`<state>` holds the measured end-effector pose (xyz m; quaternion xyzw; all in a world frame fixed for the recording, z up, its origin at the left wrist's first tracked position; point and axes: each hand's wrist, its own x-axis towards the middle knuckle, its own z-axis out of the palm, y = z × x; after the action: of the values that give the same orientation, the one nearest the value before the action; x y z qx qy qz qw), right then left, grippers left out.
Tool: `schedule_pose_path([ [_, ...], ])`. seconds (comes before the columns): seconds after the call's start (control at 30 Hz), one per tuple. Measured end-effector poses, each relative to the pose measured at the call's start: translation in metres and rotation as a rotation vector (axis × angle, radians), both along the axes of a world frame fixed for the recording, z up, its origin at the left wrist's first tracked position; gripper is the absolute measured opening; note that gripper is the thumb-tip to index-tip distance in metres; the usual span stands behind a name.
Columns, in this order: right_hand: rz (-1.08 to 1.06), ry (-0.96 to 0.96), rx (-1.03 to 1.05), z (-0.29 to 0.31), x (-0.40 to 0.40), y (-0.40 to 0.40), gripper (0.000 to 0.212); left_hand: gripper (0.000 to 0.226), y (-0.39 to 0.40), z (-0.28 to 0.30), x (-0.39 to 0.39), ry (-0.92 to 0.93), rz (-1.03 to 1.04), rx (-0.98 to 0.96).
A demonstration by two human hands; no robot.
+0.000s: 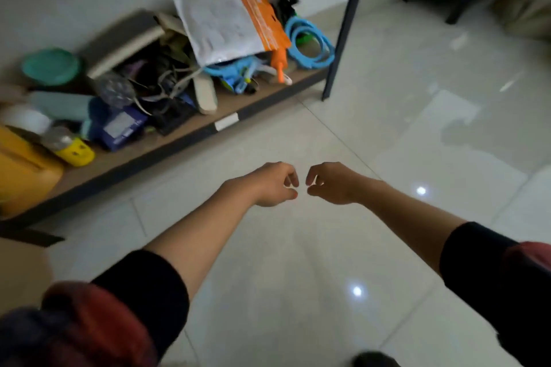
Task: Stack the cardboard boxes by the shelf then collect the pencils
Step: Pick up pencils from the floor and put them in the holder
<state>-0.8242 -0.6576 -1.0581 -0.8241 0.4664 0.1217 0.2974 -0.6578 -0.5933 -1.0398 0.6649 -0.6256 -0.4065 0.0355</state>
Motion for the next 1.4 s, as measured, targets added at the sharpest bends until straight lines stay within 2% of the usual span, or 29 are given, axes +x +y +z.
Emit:
schedule_pose_path([
  [0.23, -0.261, 0.068, -0.044, -0.056, -0.123, 0.078, 0.031, 0.031, 0.018, -0.070, -0.115, 0.005, -0.323, 0.008],
  [0.4, -0.345, 0.167, -0.065, -0.050, -0.209, 0.164, 0.029, 0.032, 0.063, -0.104, -0.184, -0.003, -0.526, -0.052],
  [0.53, -0.456, 0.248, -0.090, -0.029, -0.272, 0.233, 0.028, 0.032, 0.094, -0.101, -0.241, -0.053, -0.732, -0.086],
  [0.63, -0.574, 0.266, -0.066, -0.028, -0.310, 0.284, 0.027, 0.034, 0.127, -0.082, -0.288, -0.152, -0.976, -0.139],
  [0.8, -0.804, 0.195, -0.108, -0.072, -0.359, 0.361, 0.029, 0.038, 0.182, -0.080, -0.363, -0.392, -1.474, -0.277],
  [0.9, -0.956, 0.141, -0.157, -0.096, -0.384, 0.411, 0.031, 0.040, 0.210, -0.089, -0.419, -0.456, -1.612, -0.324],
  [1.03, -1.179, 0.063, -0.260, -0.121, -0.413, 0.476, 0.033, 0.035, 0.261, -0.114, -0.503, -0.312, -1.532, -0.345],
  [1.17, -1.323, -0.032, -0.275, -0.133, -0.436, 0.543, 0.031, 0.031, 0.329, -0.151, -0.534, -0.029, -1.357, -0.318],
  [1.4, -1.556, -0.017, -0.357, -0.136, -0.484, 0.660, 0.021, 0.033, 0.447, -0.192, -0.551, 0.179, -1.556, -0.408],
])
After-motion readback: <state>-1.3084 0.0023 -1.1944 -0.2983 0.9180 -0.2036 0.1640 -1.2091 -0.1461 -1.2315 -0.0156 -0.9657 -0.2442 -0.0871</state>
